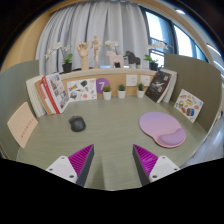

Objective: Arrange mouse

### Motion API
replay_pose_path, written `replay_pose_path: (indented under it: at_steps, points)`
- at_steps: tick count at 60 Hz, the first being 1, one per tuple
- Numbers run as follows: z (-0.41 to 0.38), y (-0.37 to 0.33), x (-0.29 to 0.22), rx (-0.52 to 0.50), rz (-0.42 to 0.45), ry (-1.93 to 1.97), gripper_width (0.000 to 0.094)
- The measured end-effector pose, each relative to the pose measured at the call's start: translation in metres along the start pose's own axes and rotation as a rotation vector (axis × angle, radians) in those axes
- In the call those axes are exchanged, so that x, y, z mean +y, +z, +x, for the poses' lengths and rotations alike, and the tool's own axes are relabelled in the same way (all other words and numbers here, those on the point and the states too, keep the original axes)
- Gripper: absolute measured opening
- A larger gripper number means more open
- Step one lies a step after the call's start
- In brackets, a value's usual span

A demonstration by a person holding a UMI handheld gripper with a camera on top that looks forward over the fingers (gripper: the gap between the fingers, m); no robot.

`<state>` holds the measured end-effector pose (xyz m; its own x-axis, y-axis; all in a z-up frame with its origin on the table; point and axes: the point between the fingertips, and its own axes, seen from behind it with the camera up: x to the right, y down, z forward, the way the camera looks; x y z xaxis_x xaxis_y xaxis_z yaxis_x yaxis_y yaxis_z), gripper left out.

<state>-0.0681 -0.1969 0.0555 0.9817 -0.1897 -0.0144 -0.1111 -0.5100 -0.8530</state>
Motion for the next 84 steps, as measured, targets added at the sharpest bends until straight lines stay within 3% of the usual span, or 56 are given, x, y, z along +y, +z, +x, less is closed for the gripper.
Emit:
replay_pose_path:
  at_steps: [12, 21, 51, 58, 66, 76, 84]
  points:
    - [-0.093, 0.050, 0.013, -0.118, -0.071, -0.066, 0.0781]
    - [-0.131, 0.092, 0.008, -0.142, -0.106, -0.096, 0.0779]
    - [-0.145, 0.203, -0.044, -0.055, -0.168, -0.126, 0.0769]
    - [-0.143, 0.218, -0.052, -0.037, -0.178, -0.107, 0.0710]
    - [-0.149, 0.226, -0.053, -0.052, -0.204, -0.082, 0.0529]
    - [-0.150, 0.226, -0.051, -0.066, -0.231, -0.070, 0.0489]
    - [-0.150, 0.225, -0.048, -0.097, -0.283, -0.083, 0.0398]
